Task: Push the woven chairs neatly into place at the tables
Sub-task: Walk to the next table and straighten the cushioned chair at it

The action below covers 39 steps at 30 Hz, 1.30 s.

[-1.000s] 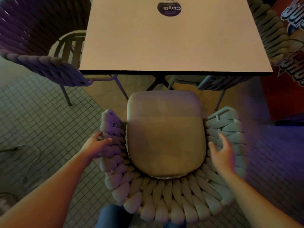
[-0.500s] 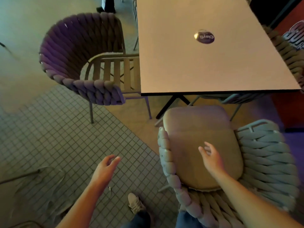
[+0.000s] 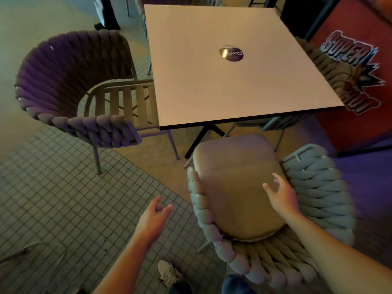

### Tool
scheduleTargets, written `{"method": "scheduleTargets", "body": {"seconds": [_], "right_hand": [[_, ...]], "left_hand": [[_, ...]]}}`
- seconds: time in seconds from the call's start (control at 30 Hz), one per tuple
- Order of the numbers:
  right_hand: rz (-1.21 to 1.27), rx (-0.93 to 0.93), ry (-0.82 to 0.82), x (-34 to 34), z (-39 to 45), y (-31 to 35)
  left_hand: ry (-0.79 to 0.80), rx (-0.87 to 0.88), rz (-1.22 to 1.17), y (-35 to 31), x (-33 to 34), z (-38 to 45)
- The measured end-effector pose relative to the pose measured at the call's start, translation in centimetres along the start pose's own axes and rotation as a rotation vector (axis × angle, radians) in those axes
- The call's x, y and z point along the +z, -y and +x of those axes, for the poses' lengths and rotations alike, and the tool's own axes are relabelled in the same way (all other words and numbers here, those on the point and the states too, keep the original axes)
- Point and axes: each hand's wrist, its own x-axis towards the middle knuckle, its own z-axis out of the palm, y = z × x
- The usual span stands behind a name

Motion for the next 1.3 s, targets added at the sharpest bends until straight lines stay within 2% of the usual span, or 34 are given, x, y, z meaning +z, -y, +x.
{"method": "scheduleTargets", "body": {"seconds": [0.13,0.23,0.33,0.43,0.57,0.73,1.3], "right_hand": [[-0.109,0.026,-0.158,-5.7,3.6,-6.9],[-0.125,0.098,-0.229,-9.7,6.9,-12.9],[-0.13,0.134,-0.184,-12.6,9.9,-18.3],[-0.153,0.138,-0.044,-14.4,12.6,-21.9],[-0.086,0.047,0.11,-14.7,14.3,-24.2],[-0.003,0.019,0.186,-15.1,15.7,-25.6],[-0.013,0.032,0.181,-16.5,17.4,-28.3]], "left_hand": [[-0.006,-0.013,0.128,-1.7,6.4,0.1],[-0.006,-0.069,0.101,-2.6,10.8,0.6],[-0.079,-0.156,-0.009,-3.1,14.2,1.2],[-0.188,-0.167,0.044,-3.0,16.2,1.9],[-0.281,-0.205,0.175,-2.5,16.6,2.6],[-0.32,-0.209,0.196,-2.0,16.8,3.7],[-0.323,-0.169,0.211,-3.0,19.2,4.5]]}}
